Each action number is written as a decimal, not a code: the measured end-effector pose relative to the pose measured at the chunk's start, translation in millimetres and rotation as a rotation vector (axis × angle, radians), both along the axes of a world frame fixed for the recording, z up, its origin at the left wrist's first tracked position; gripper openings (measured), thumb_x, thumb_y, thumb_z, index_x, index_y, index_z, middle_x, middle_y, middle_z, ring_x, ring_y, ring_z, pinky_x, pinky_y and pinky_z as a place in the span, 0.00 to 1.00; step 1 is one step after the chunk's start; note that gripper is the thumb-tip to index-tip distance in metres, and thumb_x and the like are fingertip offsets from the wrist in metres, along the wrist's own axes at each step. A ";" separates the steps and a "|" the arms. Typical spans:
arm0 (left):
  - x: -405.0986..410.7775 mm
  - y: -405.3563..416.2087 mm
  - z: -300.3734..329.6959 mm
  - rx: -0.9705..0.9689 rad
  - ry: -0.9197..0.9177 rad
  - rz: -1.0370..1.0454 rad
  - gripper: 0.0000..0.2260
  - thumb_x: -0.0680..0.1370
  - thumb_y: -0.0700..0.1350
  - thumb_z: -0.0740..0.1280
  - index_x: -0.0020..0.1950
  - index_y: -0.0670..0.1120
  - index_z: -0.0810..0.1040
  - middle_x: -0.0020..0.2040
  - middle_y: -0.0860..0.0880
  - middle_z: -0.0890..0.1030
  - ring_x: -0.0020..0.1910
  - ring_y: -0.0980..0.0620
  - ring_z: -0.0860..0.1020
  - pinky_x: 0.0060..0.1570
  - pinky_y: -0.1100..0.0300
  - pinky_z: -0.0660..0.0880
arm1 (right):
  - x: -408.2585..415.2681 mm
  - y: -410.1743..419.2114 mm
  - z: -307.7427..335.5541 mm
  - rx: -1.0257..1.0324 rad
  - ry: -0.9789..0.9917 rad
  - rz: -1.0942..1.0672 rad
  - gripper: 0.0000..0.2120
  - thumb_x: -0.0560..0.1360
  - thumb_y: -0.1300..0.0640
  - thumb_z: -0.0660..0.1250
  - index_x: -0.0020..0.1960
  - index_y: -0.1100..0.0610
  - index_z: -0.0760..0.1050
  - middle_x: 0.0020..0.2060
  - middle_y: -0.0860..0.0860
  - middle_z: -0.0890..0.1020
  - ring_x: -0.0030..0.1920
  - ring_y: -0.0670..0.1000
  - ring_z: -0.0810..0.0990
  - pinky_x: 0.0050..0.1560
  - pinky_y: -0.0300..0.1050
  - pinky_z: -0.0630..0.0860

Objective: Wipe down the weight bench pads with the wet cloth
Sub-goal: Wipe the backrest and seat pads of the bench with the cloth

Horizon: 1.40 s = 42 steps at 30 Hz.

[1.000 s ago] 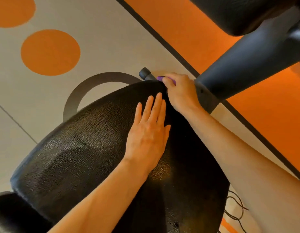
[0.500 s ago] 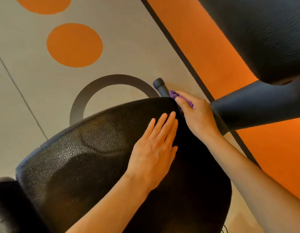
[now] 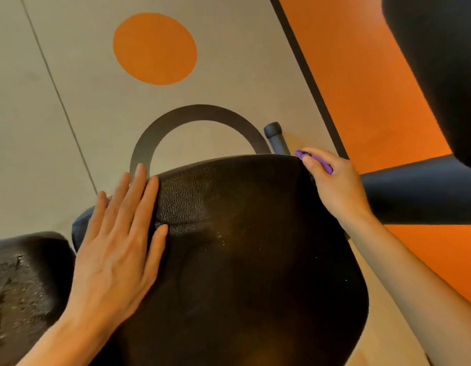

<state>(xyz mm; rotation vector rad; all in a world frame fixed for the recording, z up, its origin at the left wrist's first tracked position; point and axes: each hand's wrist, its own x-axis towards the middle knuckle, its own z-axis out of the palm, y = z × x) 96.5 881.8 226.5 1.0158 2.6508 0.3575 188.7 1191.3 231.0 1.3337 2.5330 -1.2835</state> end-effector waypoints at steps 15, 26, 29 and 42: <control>1.5 2.5 -6.9 -0.001 0.063 0.005 0.29 0.82 0.53 0.51 0.81 0.42 0.54 0.81 0.43 0.54 0.80 0.47 0.50 0.79 0.53 0.42 | -23.6 -41.9 1.6 0.180 0.064 0.223 0.17 0.79 0.53 0.61 0.67 0.50 0.71 0.61 0.44 0.76 0.63 0.42 0.72 0.62 0.26 0.68; -2.7 2.1 -10.4 0.004 0.009 -0.015 0.29 0.81 0.53 0.51 0.80 0.41 0.55 0.81 0.42 0.54 0.80 0.45 0.51 0.79 0.52 0.43 | -44.7 -53.5 3.9 0.251 -0.032 0.290 0.14 0.80 0.52 0.58 0.64 0.51 0.74 0.56 0.46 0.79 0.59 0.43 0.75 0.65 0.34 0.68; -4.8 0.7 -14.2 -0.011 -0.009 -0.027 0.30 0.81 0.54 0.51 0.80 0.41 0.55 0.81 0.42 0.53 0.81 0.46 0.50 0.79 0.52 0.42 | -42.2 -49.8 0.6 0.268 -0.038 0.120 0.14 0.80 0.53 0.59 0.62 0.52 0.76 0.54 0.45 0.79 0.55 0.40 0.76 0.59 0.32 0.72; 2.4 -1.2 -29.4 0.137 -0.026 0.057 0.31 0.79 0.48 0.53 0.81 0.47 0.48 0.82 0.49 0.47 0.81 0.49 0.47 0.79 0.50 0.45 | -61.8 -63.4 4.9 0.157 -0.023 0.333 0.12 0.79 0.49 0.59 0.61 0.43 0.72 0.53 0.35 0.76 0.56 0.28 0.71 0.70 0.41 0.65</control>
